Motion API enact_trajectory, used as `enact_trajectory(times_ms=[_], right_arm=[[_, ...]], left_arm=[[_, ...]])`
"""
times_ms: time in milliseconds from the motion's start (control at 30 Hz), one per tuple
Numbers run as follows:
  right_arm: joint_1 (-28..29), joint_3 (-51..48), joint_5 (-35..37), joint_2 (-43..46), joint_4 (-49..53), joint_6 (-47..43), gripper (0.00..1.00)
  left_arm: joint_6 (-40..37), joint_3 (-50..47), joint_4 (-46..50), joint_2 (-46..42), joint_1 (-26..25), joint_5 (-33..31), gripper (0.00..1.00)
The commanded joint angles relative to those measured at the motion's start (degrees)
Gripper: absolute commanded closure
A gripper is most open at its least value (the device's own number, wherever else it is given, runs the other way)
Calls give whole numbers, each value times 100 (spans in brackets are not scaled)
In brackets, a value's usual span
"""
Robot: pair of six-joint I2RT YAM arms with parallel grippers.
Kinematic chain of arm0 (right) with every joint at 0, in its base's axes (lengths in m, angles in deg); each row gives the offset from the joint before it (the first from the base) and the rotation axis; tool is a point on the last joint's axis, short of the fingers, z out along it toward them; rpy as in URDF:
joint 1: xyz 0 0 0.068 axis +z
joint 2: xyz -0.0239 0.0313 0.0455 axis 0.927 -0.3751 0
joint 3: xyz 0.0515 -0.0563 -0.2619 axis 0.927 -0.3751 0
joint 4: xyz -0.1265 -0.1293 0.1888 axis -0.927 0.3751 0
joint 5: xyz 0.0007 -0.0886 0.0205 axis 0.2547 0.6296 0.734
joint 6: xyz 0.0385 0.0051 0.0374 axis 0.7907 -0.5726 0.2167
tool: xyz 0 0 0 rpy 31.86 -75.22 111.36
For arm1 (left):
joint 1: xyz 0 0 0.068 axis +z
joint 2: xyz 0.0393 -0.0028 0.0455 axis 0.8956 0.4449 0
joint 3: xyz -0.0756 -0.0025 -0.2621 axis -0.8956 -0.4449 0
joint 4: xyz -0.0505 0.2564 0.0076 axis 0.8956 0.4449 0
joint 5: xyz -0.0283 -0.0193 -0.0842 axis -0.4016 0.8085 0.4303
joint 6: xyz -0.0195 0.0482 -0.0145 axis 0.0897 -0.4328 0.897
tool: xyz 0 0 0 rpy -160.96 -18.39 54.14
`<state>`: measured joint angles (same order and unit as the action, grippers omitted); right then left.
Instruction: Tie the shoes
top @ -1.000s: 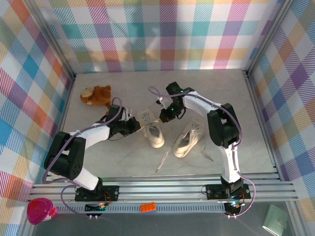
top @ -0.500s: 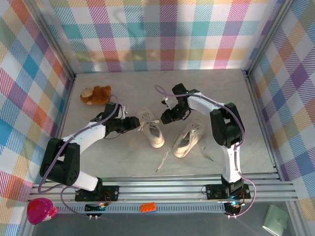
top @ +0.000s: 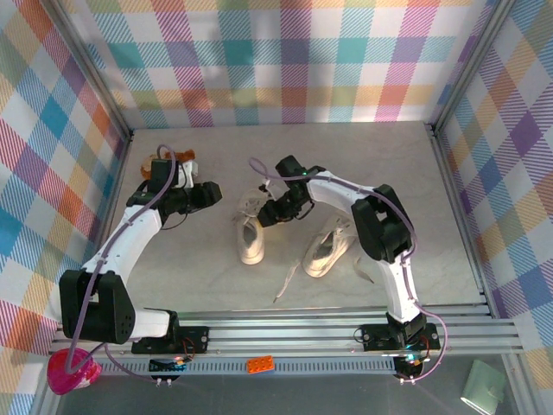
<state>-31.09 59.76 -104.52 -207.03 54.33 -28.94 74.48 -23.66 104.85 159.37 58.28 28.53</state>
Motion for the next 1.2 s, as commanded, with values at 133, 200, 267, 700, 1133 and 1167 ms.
enact_trajectory(times_ms=[133, 200, 267, 700, 1133, 1167], right_arm=[[18, 485, 507, 147, 222, 359, 47], [-61, 446, 690, 486, 463, 348, 41], [-151, 410, 948, 824, 763, 300, 39], [-1570, -2092, 2668, 3582, 1456, 1305, 30], [-2229, -3864, 2410, 3578, 170, 1926, 28], [-2229, -3860, 2384, 3515, 120, 1916, 28]], left_arm=[[-577, 227, 481, -246, -7, 452, 45], [-810, 244, 584, -238, -255, 425, 45], [-1060, 293, 738, -216, -622, 239, 45], [-1653, -165, 421, 493, -4143, -2068, 46], [-1361, -357, -259, 1938, -5113, -2677, 45], [-1361, -363, -299, 2027, -5113, -2653, 45]])
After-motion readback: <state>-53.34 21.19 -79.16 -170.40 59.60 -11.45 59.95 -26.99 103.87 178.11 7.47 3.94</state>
